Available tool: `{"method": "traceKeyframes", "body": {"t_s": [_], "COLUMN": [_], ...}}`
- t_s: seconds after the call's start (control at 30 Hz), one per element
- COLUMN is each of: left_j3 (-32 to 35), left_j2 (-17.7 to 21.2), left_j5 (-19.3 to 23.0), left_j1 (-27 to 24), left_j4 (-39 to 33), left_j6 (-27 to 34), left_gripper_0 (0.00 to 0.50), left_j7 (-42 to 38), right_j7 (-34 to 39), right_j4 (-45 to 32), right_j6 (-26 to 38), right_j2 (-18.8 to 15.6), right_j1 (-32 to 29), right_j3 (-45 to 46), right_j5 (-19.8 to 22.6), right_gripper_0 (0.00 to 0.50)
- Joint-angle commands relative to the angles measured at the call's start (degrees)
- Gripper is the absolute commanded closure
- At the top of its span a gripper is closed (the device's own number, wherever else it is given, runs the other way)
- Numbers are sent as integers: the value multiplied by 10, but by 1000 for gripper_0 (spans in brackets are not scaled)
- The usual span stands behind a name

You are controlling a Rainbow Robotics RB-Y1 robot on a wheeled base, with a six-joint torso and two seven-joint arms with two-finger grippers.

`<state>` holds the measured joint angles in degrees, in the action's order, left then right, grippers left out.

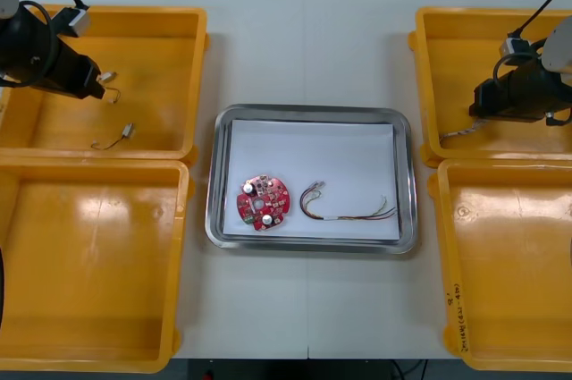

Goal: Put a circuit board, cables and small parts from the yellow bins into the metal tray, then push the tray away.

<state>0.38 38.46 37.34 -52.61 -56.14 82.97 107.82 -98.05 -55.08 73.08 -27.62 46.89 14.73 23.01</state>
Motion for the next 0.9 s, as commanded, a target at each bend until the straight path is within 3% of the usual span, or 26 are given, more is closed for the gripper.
{"method": "traceKeyframes", "body": {"t_s": [0.03, 0.1, 0.17, 0.47, 0.63, 0.9], "left_j3": [15, 15, 15, 15, 14, 15], "left_j2": [28, 28, 28, 16, 1, -19], "left_j5": [-29, -31, -32, -40, -47, -58], "left_j1": [-35, -36, -38, -55, -83, -112], "left_j4": [-20, -20, -20, -12, 31, 94], "left_j6": [5, 5, 5, 4, -12, -69], "left_gripper_0": [0, 0, 0, 0, 0, 0], "left_j7": [-15, -21, -25, -42, -44, -41], "right_j7": [7, 7, 7, 9, 8, 4], "right_j4": [-12, -12, -12, -14, -16, -16], "right_j6": [2, 3, 2, -22, -42, -46], "right_j2": [-2, -2, -2, -2, -9, -29], "right_j1": [-8, -9, -9, -8, -7, 8], "right_j3": [-8, -8, -8, -8, 0, 0], "right_j5": [-3, 0, 1, 2, 0, -1], "right_gripper_0": [243, 362, 408, 462, 497, 500]}}
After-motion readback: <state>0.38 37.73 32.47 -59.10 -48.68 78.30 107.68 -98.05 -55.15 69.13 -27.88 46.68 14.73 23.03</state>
